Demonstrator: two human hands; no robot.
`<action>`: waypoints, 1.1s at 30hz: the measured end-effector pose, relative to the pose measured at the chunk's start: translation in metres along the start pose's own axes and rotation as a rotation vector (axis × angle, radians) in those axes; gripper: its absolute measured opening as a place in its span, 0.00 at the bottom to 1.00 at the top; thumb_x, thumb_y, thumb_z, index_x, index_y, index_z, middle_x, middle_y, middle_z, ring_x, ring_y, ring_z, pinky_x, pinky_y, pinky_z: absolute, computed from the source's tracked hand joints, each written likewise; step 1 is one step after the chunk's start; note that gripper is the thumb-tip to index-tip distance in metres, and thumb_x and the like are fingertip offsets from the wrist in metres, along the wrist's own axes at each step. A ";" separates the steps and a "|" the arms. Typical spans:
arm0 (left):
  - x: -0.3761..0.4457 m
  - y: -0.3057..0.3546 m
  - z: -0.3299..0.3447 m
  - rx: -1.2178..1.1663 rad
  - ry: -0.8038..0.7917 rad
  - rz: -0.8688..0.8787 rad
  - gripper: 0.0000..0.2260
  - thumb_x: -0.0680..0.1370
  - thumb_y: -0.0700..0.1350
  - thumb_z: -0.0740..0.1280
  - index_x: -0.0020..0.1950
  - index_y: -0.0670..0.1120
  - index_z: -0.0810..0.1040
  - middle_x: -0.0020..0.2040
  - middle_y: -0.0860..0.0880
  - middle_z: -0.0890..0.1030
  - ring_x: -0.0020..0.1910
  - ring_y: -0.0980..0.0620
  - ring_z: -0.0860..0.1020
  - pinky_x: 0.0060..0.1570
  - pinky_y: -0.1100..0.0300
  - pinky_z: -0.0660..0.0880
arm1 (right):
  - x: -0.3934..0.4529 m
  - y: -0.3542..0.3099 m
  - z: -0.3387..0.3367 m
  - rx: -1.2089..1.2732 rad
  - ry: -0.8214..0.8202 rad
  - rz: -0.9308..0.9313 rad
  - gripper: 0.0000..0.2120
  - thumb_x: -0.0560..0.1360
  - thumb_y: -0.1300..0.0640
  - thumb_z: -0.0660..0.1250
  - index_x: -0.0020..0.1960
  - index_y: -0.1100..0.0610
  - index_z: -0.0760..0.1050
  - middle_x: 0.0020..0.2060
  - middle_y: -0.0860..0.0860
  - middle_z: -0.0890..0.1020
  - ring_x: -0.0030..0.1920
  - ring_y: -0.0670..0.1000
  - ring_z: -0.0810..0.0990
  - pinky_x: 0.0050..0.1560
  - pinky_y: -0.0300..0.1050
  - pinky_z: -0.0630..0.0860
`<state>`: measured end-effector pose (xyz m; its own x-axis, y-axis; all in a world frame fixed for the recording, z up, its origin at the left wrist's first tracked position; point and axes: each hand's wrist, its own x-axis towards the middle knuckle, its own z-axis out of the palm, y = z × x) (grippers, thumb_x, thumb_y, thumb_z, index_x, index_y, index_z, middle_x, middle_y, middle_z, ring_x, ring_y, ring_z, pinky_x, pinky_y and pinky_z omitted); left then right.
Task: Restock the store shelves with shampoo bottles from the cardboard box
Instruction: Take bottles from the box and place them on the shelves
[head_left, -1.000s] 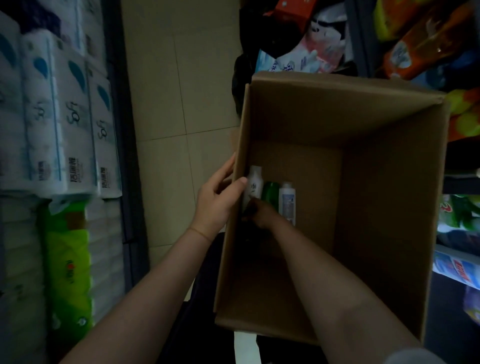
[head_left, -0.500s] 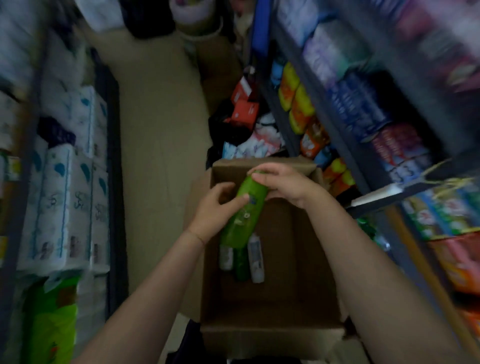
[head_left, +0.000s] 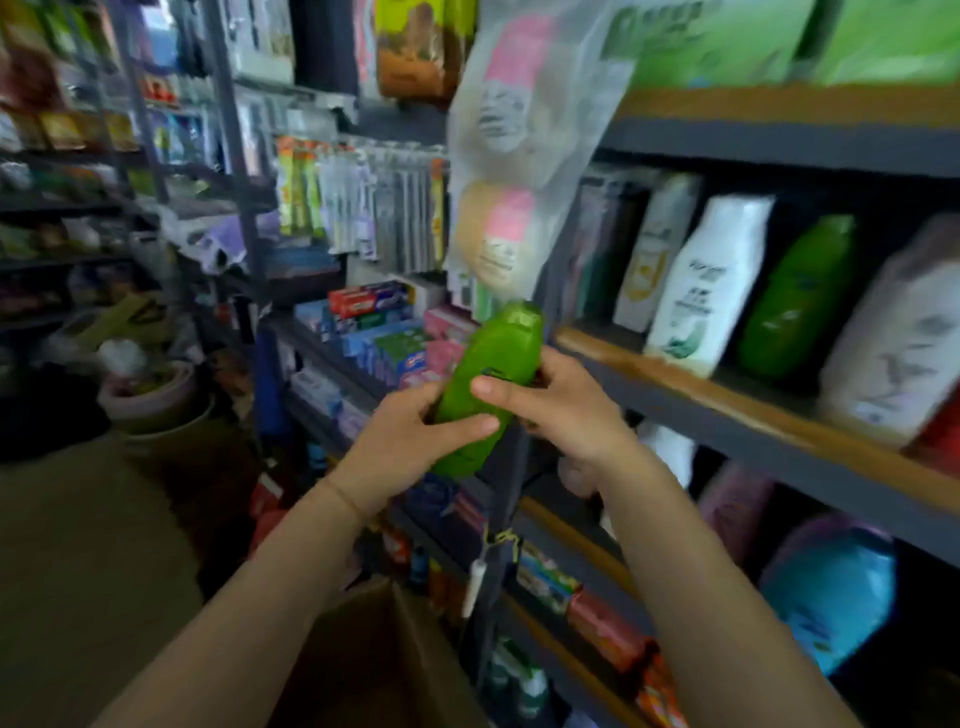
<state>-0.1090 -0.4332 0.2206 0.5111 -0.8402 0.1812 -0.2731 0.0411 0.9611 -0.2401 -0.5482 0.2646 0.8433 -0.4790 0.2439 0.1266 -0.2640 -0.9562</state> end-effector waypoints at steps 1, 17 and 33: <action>0.010 0.011 0.008 0.033 -0.021 0.053 0.17 0.71 0.46 0.76 0.58 0.43 0.82 0.50 0.47 0.86 0.48 0.56 0.83 0.48 0.61 0.79 | -0.007 -0.014 -0.014 -0.053 0.046 -0.049 0.09 0.74 0.65 0.72 0.53 0.59 0.79 0.30 0.40 0.82 0.29 0.37 0.79 0.30 0.27 0.70; 0.074 0.048 0.145 0.611 -0.065 0.538 0.25 0.77 0.42 0.68 0.74 0.43 0.68 0.74 0.46 0.67 0.74 0.49 0.63 0.72 0.58 0.59 | -0.073 -0.079 -0.146 -0.608 0.770 -0.285 0.18 0.71 0.56 0.76 0.57 0.51 0.72 0.47 0.46 0.82 0.49 0.48 0.80 0.53 0.54 0.79; 0.078 0.034 0.129 0.541 -0.157 0.480 0.27 0.80 0.42 0.64 0.79 0.54 0.62 0.79 0.57 0.60 0.79 0.58 0.51 0.74 0.57 0.58 | -0.015 -0.053 -0.139 -0.576 1.011 0.195 0.13 0.76 0.61 0.68 0.56 0.59 0.65 0.42 0.57 0.81 0.27 0.52 0.84 0.30 0.52 0.82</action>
<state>-0.1837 -0.5670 0.2408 0.1227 -0.8663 0.4843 -0.8217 0.1849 0.5391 -0.3321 -0.6429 0.3338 -0.0080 -0.9304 0.3666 -0.4313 -0.3275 -0.8407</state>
